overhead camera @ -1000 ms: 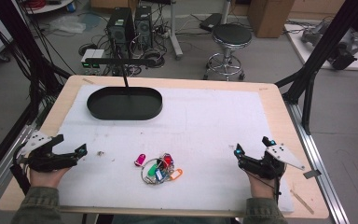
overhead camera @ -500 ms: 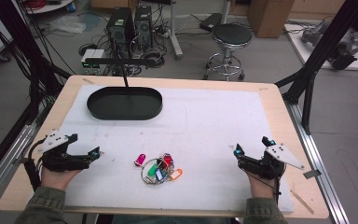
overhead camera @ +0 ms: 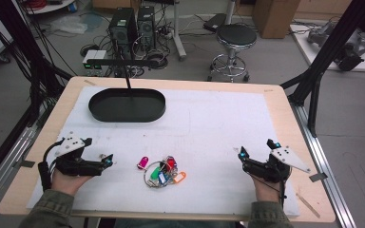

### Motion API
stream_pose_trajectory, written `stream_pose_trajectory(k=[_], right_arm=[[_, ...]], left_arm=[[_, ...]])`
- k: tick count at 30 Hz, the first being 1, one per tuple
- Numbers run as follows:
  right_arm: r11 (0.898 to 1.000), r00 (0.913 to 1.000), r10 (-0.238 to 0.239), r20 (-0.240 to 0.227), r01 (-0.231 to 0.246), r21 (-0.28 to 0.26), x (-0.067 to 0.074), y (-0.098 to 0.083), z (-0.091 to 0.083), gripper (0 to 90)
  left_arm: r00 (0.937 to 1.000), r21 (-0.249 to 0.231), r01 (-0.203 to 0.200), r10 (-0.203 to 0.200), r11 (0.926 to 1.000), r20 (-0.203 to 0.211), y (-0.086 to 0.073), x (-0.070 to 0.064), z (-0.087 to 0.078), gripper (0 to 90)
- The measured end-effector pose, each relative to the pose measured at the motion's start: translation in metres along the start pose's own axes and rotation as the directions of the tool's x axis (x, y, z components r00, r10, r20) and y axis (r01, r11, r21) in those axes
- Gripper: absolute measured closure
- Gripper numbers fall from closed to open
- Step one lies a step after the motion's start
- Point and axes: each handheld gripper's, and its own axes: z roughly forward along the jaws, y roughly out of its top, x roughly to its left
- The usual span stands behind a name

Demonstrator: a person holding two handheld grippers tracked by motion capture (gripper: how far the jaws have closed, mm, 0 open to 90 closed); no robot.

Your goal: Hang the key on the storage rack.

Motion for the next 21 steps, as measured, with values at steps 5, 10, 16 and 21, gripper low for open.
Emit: stream_pose_trajectory(k=[5,10,16,21], right_arm=[[1.0,1.0,-0.001,0.001,0.001,-0.004,0.0,0.0,0.0,0.5],[1.0,1.0,-0.004,-0.004,0.004,0.003,0.0,0.0,0.0,0.5],[1.0,1.0,-0.005,-0.008,0.005,0.003,-0.001,0.0,0.001,0.5],[1.0,1.0,-0.003,-0.006,0.003,0.001,-0.001,0.0,0.0,0.5]], left_arm=[[0.9992,0.025,-0.028,0.028,0.9993,0.03,0.001,-0.009,0.007,1.7],[0.9971,0.04,-0.048,0.046,0.998,0.061,0.004,-0.017,0.013,1.7],[0.9934,0.061,-0.067,0.061,0.9959,0.097,0.007,-0.025,0.02,1.7],[0.9872,0.098,-0.099,0.085,0.9903,0.135,0.011,-0.033,0.028,1.7]])
